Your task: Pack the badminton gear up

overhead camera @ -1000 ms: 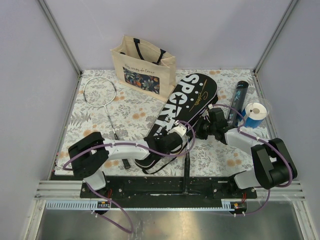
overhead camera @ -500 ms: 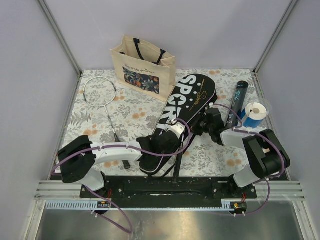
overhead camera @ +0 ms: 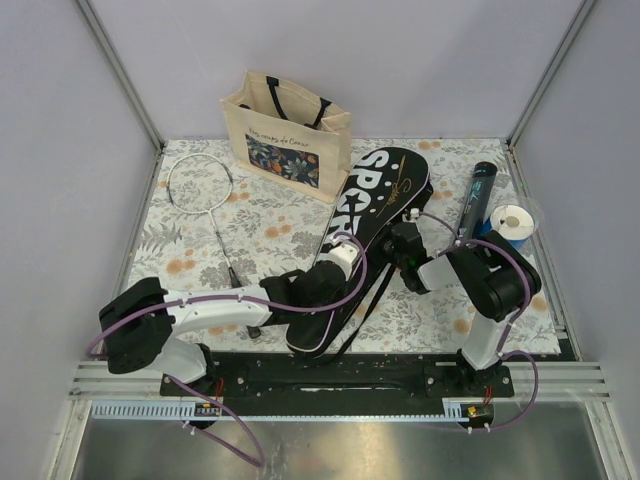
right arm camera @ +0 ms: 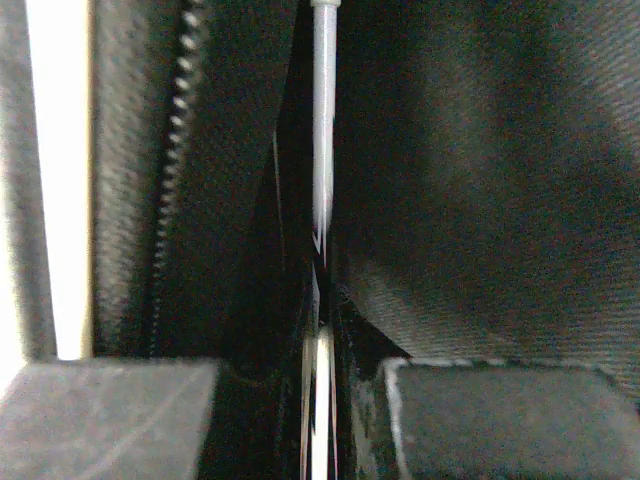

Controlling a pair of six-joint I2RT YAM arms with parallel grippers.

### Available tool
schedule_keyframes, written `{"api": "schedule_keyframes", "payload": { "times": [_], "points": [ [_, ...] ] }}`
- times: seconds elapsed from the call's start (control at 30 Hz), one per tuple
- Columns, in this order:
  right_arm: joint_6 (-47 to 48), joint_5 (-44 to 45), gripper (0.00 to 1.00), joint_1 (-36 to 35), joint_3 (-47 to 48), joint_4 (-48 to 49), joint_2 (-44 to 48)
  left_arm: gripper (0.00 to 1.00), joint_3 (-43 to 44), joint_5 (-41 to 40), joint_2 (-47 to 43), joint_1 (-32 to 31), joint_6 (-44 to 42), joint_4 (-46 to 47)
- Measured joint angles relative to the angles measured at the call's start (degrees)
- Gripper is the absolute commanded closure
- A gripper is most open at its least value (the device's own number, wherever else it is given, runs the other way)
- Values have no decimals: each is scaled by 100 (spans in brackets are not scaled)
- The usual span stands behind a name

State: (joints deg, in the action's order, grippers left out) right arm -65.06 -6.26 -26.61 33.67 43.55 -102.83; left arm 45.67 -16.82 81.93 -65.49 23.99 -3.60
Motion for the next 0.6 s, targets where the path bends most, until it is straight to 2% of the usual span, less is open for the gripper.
{"api": "schedule_keyframes", "payload": {
  "times": [0.23,0.27,0.33,0.4,0.5,0.6],
  "points": [
    [-291,575,100,-240,0,776,-358,100,-44,-13,22,55,306,203],
    [-319,601,95,-249,7,901,-466,99,-44,-22,42,70,337,203],
    [-400,625,79,-254,13,1130,-673,90,-28,-46,149,116,398,173],
    [-446,640,67,-254,13,1237,-765,77,66,-57,310,153,444,57],
    [-476,686,57,-247,7,1250,-723,65,352,-81,535,162,540,-249],
    [-444,671,52,-221,-61,903,-398,61,555,-181,557,160,608,-522]
  ]
}}
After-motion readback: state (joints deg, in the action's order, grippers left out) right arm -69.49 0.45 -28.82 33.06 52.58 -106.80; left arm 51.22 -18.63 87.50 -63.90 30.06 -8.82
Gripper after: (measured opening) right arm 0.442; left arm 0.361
